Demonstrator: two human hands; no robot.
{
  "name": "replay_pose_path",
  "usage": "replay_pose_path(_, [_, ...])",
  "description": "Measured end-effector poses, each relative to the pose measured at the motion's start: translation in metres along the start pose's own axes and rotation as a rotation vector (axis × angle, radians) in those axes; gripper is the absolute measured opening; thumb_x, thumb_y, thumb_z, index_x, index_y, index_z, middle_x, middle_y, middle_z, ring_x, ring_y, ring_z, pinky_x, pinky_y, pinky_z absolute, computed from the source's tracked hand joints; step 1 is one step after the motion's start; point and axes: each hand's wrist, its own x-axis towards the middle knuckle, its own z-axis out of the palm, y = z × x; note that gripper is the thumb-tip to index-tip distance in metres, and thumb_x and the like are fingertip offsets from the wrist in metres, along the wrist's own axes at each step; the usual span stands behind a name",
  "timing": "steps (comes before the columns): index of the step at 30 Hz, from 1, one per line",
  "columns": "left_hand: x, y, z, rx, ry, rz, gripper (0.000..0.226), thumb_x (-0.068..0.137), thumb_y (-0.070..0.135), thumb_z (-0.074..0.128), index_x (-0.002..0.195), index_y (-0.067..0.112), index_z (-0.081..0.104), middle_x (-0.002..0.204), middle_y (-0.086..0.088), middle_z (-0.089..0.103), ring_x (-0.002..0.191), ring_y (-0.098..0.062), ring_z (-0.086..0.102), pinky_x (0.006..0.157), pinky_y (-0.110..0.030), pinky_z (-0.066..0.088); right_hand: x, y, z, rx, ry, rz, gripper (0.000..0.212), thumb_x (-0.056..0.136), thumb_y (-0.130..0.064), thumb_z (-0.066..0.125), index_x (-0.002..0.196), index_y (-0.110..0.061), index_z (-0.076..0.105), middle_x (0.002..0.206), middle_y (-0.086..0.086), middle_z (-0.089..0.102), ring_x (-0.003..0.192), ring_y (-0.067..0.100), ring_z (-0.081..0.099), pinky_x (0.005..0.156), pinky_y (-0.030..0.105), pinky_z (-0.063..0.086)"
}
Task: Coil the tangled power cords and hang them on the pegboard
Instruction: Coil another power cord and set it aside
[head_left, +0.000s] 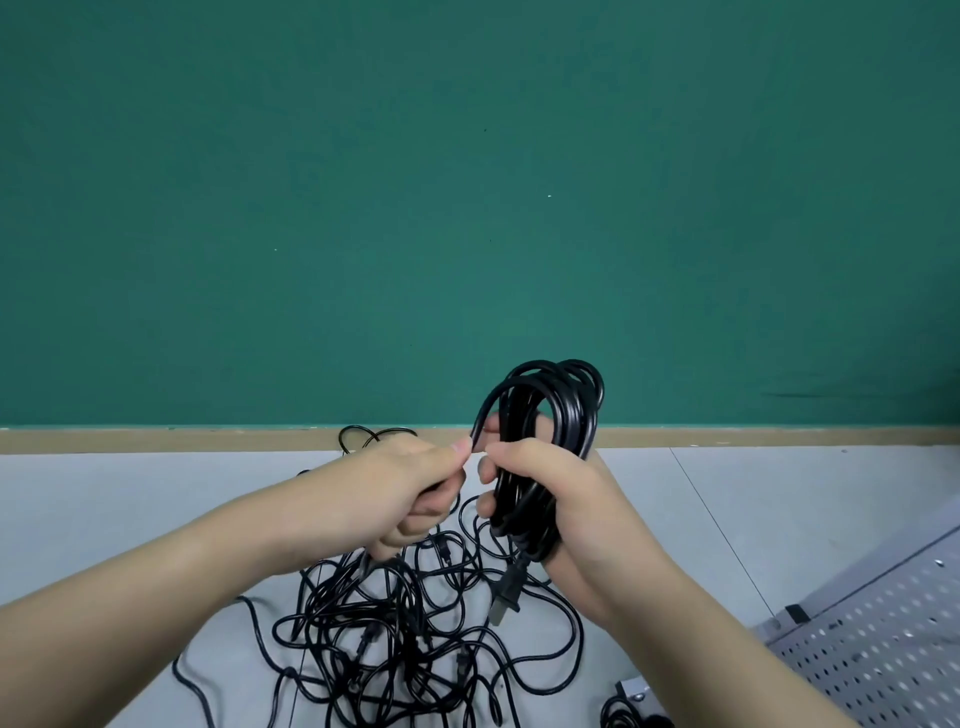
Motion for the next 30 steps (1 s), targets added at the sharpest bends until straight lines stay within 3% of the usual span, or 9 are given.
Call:
replay_pose_path(9, [0.001,-0.001,0.015,-0.001,0.032,-0.017,0.066,0.105,0.056,0.031,0.047,0.024,0.038,0.051,0.006,0.021,0.047,-0.012,0.014,0.050,-0.027,0.010,0.000,0.003,0.007,-0.121,-0.024,-0.129,0.023,0.073,-0.017,0.067,0.093,-0.007,0.070,0.085,-0.001,0.066,0.080,0.009,0.062,0.066,0.019,0.049])
replay_pose_path(16, [0.002,0.004,0.030,0.021,0.069,0.105,0.057,0.102,0.056,0.035,0.053,0.025,0.035,0.052,0.005,0.025,0.046,-0.012,0.017,0.044,-0.026,0.016,-0.002,-0.010,0.006,0.193,-0.002,-0.050,0.039,0.078,-0.011,0.069,0.115,-0.006,0.061,0.083,0.013,0.062,0.071,0.024,0.062,0.070,0.040,0.052])
replay_pose_path(19, [0.003,0.006,0.024,0.074,0.034,0.169,0.055,0.098,0.061,0.038,0.059,0.023,0.036,0.054,0.003,0.025,0.048,-0.014,0.018,0.045,-0.028,0.017,0.000,-0.021,0.000,0.334,0.037,-0.062,0.019,0.091,-0.003,0.058,0.110,-0.005,0.055,0.071,0.009,0.056,0.065,0.021,0.060,0.078,0.039,0.051])
replay_pose_path(24, [0.000,0.009,0.010,0.310,0.071,0.188,0.057,0.090,0.073,0.040,0.064,0.023,0.040,0.061,0.003,0.026,0.059,-0.023,0.020,0.054,-0.035,0.018,0.006,-0.034,-0.017,0.488,0.071,-0.145,0.015,0.092,-0.006,0.054,0.104,-0.011,0.047,0.075,0.003,0.040,0.061,0.016,0.040,0.062,0.030,0.049])
replay_pose_path(30, [-0.004,0.011,0.001,0.505,0.145,0.211,0.055,0.102,0.056,0.044,0.069,0.014,0.031,0.067,-0.001,0.025,0.060,-0.017,0.023,0.056,-0.033,0.024,0.010,-0.036,-0.025,0.438,0.118,-0.176,0.010,0.094,-0.007,0.053,0.094,-0.014,0.046,0.074,0.002,0.038,0.061,0.016,0.035,0.059,0.028,0.044])
